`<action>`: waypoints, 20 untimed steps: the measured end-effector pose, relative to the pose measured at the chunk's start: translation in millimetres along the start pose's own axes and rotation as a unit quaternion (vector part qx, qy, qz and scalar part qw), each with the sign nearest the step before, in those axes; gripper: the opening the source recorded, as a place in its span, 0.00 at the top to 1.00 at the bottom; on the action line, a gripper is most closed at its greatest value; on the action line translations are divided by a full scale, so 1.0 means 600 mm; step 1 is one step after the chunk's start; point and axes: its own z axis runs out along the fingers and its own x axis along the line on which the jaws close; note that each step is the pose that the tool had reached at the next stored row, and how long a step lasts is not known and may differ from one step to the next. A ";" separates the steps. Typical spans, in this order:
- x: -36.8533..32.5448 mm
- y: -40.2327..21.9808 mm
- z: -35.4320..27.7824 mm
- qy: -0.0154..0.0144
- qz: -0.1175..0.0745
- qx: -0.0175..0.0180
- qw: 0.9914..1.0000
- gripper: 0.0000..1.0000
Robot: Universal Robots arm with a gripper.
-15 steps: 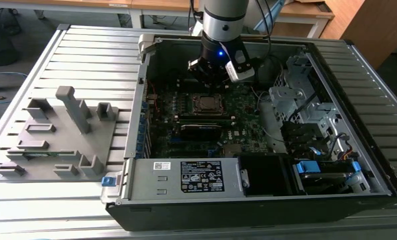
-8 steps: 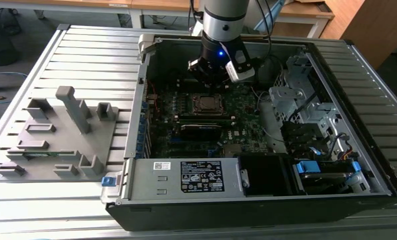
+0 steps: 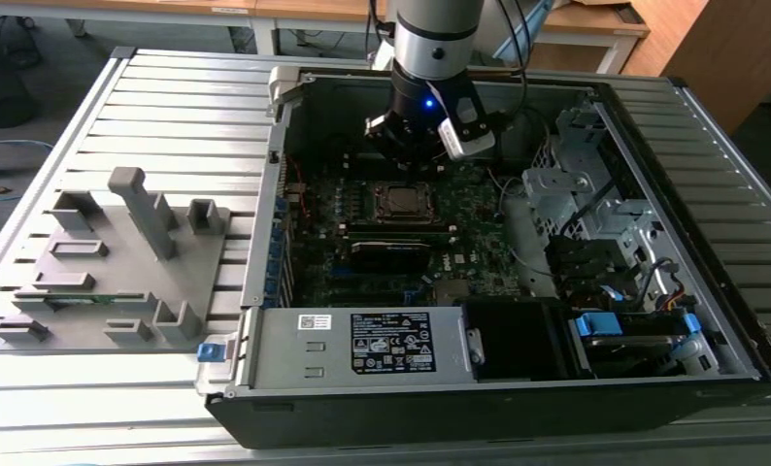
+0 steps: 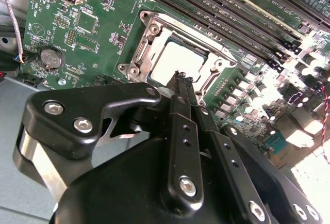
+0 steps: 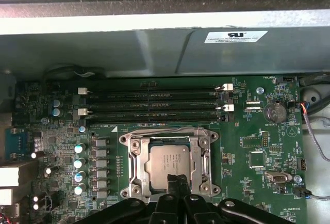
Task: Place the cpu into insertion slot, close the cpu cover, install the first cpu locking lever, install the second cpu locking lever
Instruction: 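Install the second cpu locking lever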
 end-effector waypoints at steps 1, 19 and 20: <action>0.000 0.000 0.000 0.000 0.000 0.000 1.000 0.89; -0.001 -0.014 -0.001 0.000 0.000 0.000 1.000 0.89; -0.001 -0.015 -0.001 0.000 0.000 0.000 1.000 0.89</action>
